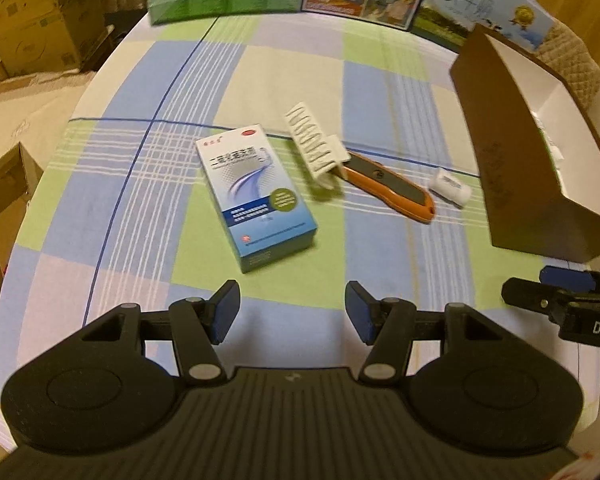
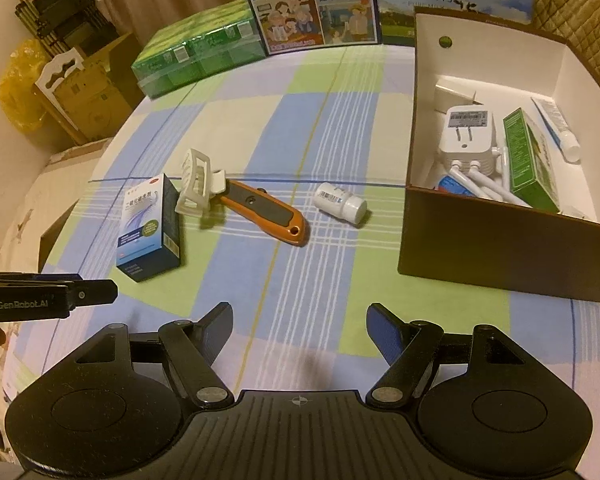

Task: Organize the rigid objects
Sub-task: 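Withdraw both grippers from the box back over the table, then grasp the blue-white medicine box with the left gripper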

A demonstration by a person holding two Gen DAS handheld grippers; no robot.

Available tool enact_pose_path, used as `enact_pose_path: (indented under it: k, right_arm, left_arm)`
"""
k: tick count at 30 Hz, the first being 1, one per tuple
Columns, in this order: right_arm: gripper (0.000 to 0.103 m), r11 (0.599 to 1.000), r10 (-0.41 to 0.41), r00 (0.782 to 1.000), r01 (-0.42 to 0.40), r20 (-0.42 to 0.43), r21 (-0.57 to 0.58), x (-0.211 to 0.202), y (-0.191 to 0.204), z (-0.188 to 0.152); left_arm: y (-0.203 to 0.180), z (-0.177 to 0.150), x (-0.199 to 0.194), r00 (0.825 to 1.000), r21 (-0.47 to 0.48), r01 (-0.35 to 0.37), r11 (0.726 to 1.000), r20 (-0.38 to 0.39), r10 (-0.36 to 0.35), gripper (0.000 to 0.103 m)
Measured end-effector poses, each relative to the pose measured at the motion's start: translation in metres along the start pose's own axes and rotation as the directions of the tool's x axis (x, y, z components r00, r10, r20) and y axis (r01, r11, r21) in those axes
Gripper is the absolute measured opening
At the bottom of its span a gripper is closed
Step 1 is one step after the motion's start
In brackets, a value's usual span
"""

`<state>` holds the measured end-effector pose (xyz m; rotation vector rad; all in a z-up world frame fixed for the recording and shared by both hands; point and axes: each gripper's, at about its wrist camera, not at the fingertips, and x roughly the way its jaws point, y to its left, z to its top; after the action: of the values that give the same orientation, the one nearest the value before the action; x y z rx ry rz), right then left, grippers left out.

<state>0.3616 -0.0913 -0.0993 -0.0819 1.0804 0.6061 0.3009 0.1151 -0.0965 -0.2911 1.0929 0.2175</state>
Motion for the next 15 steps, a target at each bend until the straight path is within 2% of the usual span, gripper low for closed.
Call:
enact_pose_path:
  k: [5,8,15]
  right_arm:
    - [0.072,1.000,-0.014,1.000,0.014,-0.018,0.014,0.016,-0.002,0.005]
    - [0.072,1.000,-0.018,1.000,0.019,-0.025,0.024,0.023,-0.004,0.010]
    - [0.072,0.999,-0.035,0.998,0.036,-0.044,0.025,0.037,-0.008,0.019]
  left_arm:
    - [0.003,0.011,0.016,1.000,-0.010,-0.022,1.000,0.000,0.022,0.054]
    - [0.000,0.018,0.030,0.998,0.008,-0.064,0.998,-0.011,0.064,0.054]
    - [-0.008,0.034,0.043,0.997,0.016,-0.075,0.997,0.004,0.075,0.054]
